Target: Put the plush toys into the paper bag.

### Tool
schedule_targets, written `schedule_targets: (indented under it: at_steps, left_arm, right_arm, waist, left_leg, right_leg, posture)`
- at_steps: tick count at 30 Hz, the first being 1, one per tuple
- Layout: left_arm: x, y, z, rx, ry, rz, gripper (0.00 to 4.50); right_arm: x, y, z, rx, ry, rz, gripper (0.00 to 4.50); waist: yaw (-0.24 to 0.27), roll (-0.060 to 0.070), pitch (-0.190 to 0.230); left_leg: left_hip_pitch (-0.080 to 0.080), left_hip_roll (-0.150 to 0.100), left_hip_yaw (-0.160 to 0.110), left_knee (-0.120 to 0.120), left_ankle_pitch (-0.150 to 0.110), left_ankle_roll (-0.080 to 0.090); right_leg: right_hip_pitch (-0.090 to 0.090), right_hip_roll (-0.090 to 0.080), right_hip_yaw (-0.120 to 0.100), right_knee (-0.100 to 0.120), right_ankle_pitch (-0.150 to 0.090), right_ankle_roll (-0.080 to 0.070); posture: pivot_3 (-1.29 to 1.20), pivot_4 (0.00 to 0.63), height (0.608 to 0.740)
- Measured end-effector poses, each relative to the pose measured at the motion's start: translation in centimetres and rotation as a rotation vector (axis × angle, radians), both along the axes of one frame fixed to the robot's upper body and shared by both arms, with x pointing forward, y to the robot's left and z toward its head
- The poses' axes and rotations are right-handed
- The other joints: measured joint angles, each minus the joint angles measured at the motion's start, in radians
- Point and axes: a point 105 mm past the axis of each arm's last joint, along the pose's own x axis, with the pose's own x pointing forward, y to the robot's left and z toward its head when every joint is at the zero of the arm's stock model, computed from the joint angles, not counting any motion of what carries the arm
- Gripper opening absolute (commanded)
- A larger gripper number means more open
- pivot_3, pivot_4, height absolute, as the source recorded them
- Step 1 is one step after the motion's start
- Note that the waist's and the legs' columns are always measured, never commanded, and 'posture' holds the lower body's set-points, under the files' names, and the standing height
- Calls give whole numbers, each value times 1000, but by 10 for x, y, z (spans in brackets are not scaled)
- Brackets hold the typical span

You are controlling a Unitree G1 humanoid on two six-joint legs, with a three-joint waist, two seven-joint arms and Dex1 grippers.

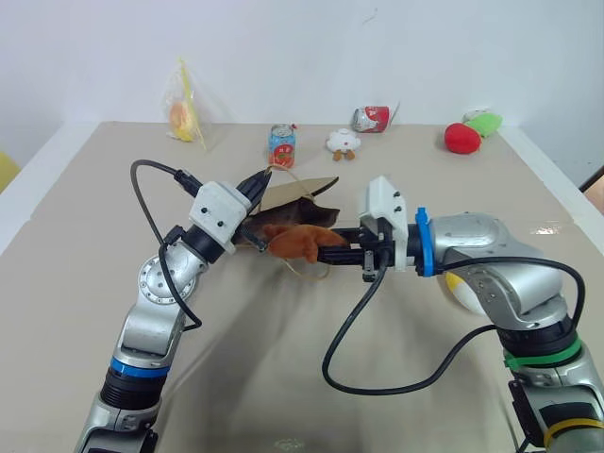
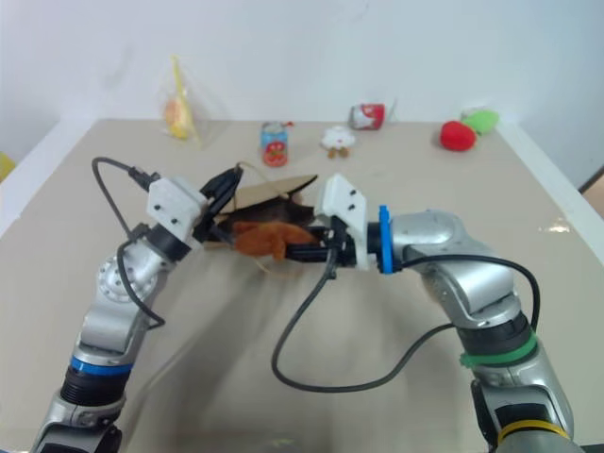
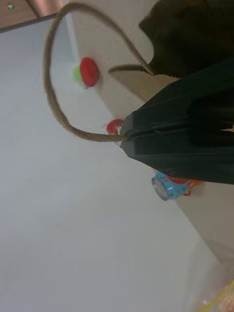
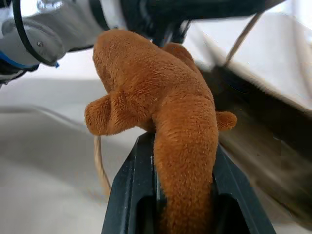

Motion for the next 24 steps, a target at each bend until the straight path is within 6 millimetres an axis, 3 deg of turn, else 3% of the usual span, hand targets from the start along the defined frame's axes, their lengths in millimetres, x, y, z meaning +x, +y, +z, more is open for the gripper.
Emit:
schedule_targets:
  at_steps: [6, 14, 24]
  left_arm:
    - [7, 12, 0, -25, 16, 69, 0]
    - [0, -5, -3, 13, 20, -9, 0]
    - [-2, -9, -1, 8, 14, -23, 0]
  right_arm:
    - [9, 0, -1, -33, -34, -18, 605]
    - [28, 20, 3, -13, -90, -20, 605]
    - [41, 39, -23, -97, -77, -25, 605]
  waist:
    - [-1, 0, 0]
    - [-2, 0, 0]
    - [-1, 0, 0]
  left_leg:
    - [0, 0, 1, 0, 0, 0]
    - [0, 0, 1, 0, 0, 0]
    - [0, 0, 0, 0, 0, 0]
  right_leg:
    - [0, 0, 0, 0, 0, 0]
    - [0, 0, 0, 1, 0, 0]
    - [0, 0, 0, 1, 0, 0]
  posture:
    - [0, 150, 740]
    - [0, 150, 740]
    - [0, 150, 740]
